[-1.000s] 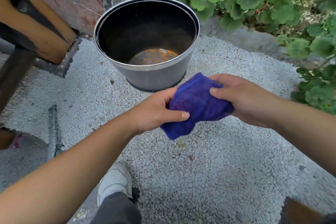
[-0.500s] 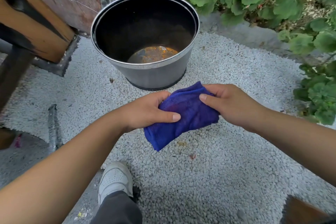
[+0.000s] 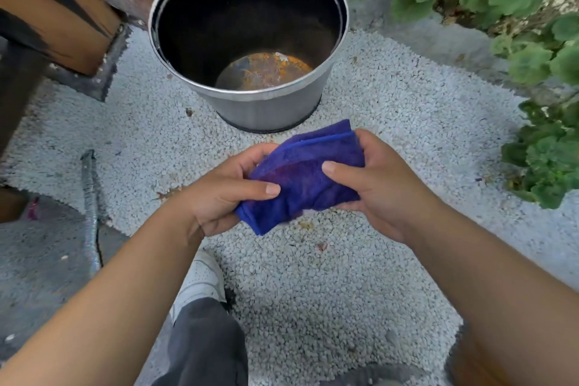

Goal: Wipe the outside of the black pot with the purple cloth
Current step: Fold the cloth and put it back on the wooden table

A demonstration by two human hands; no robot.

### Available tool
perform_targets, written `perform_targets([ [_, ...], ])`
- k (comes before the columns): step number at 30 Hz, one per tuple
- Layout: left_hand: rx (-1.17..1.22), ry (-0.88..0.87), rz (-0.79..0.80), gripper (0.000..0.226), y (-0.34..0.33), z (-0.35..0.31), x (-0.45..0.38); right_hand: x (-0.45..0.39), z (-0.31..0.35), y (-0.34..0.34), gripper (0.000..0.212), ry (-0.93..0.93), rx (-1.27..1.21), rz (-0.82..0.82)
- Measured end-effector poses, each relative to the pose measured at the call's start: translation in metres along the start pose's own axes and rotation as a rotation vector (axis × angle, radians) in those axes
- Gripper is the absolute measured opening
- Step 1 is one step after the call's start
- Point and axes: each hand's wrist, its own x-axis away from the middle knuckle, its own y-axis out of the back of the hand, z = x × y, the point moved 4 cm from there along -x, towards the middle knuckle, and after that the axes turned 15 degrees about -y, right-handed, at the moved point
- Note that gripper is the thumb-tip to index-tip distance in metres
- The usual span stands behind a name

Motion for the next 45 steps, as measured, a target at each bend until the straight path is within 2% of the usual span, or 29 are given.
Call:
perform_targets([
  [3,-0.027,0.084,-0.07,0.059,-0.012,-0.016,0.02,0.027,0.021,-0.004,0.027,0.038,-0.023,0.061],
  [7,-0.03,0.157,-0.185,0.042,-0.047,-0.04,0.05,0.082,0.059,-0.009,0.027,0.054,-0.044,0.144],
  [9,0.016,0.187,-0.196,0.045,-0.076,-0.058,0.071,0.119,0.081,-0.011,0.027,0.054,-0.07,0.176],
  [12,0.222,0.198,-0.227,0.067,-0.136,-0.1,0.107,0.186,0.116,-0.02,0.027,0.05,-0.076,0.19],
  [15,0.378,0.007,-0.387,0.049,-0.208,-0.173,0.161,0.275,0.16,-0.035,0.026,0.022,-0.048,0.193],
  [17,0.394,-0.122,-0.493,0.053,-0.251,-0.221,0.206,0.34,0.191,-0.051,0.026,0.023,-0.002,0.199],
  [22,0.328,-0.26,-0.574,0.047,-0.324,-0.316,0.353,0.479,0.252,-0.116,0.032,0.075,0.222,0.213],
  [25,0.182,-0.297,-0.603,0.026,-0.35,-0.346,0.429,0.53,0.257,-0.159,0.025,0.065,0.339,0.249],
  [27,0.172,-0.348,-0.7,0.025,-0.356,-0.359,0.479,0.56,0.258,-0.198,0.022,0.041,0.357,0.314],
  [30,0.254,-0.466,-0.852,0.042,-0.363,-0.363,0.551,0.6,0.246,-0.253,0.023,0.01,0.392,0.405],
  [35,0.389,-0.635,-1.017,0.045,-0.361,-0.349,0.664,0.641,0.206,-0.354,0.019,-0.007,0.495,0.486],
  [40,0.364,-0.579,-1.269,0.027,-0.318,-0.312,0.758,0.65,0.15,-0.451,0.022,0.013,0.649,0.533],
  [42,0.365,-0.563,-1.302,0.019,-0.294,-0.299,0.787,0.649,0.131,-0.486,0.022,0.045,0.696,0.556],
  [45,0.383,-0.553,-1.329,0.018,-0.249,-0.285,0.829,0.642,0.102,-0.538,0.021,0.085,0.763,0.528],
])
